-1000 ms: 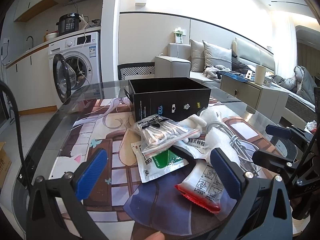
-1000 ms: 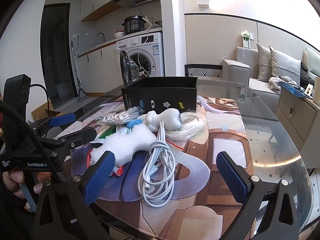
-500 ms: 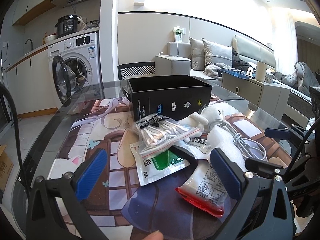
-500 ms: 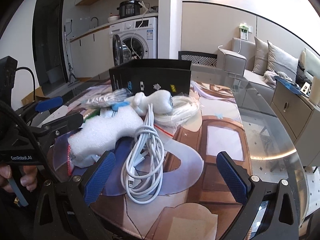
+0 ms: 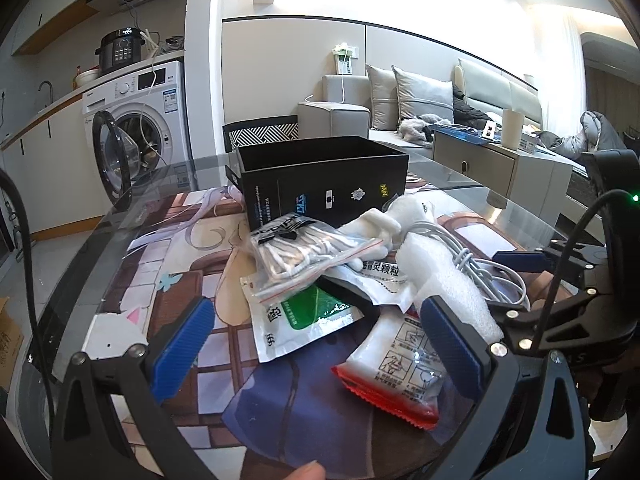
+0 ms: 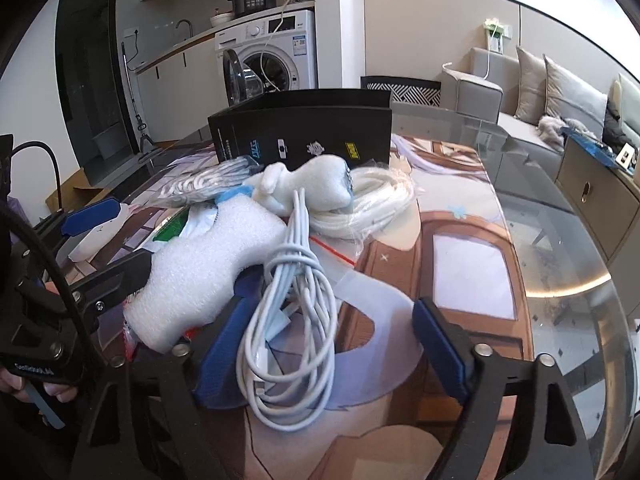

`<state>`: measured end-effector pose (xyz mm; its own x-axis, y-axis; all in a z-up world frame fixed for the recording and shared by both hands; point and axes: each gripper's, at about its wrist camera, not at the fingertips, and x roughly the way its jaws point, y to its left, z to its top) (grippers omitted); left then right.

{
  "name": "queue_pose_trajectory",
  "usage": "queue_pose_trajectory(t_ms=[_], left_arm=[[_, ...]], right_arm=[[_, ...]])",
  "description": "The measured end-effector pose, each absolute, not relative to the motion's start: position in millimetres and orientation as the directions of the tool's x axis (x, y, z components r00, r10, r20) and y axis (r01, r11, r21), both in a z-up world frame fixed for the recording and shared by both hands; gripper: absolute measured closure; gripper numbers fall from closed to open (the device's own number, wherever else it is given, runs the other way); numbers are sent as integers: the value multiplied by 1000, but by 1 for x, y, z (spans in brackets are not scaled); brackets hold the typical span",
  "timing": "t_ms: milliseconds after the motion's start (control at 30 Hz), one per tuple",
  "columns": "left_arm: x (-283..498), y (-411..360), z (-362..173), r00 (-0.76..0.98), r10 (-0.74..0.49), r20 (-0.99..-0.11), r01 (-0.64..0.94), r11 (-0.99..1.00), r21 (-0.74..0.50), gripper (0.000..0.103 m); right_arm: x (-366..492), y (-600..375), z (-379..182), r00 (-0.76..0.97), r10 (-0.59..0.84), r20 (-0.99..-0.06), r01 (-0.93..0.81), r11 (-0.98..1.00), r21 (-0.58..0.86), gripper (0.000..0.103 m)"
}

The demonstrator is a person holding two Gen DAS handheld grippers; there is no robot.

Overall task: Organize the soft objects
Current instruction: 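Close the right tool on the coiled white cable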

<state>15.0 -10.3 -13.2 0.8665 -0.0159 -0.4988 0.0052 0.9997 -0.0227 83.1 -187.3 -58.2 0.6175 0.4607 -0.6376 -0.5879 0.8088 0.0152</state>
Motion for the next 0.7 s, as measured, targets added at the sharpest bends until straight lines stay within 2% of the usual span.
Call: queue_pose_trajectory(t_ms=[167, 300, 433, 700], left_arm=[[14, -8, -11, 868, -18, -495, 1, 999, -34, 0], [15, -7, -9, 868, -14, -496, -5, 999, -37, 0], [17, -6, -7, 866, -26, -500, 1, 999, -50, 0], [18, -14, -2, 862, -48, -505, 28, 998, -47, 0]], right_arm=[[83, -179, -58, 606, 484, -631, -615, 788, 14, 41], [82, -177, -58, 597, 504, -624, -631, 776, 23, 64], [78, -182, -57, 601, 521, -606, -630, 776, 42, 68], [69, -194, -53, 630, 523, -574, -611, 790, 50, 68]])
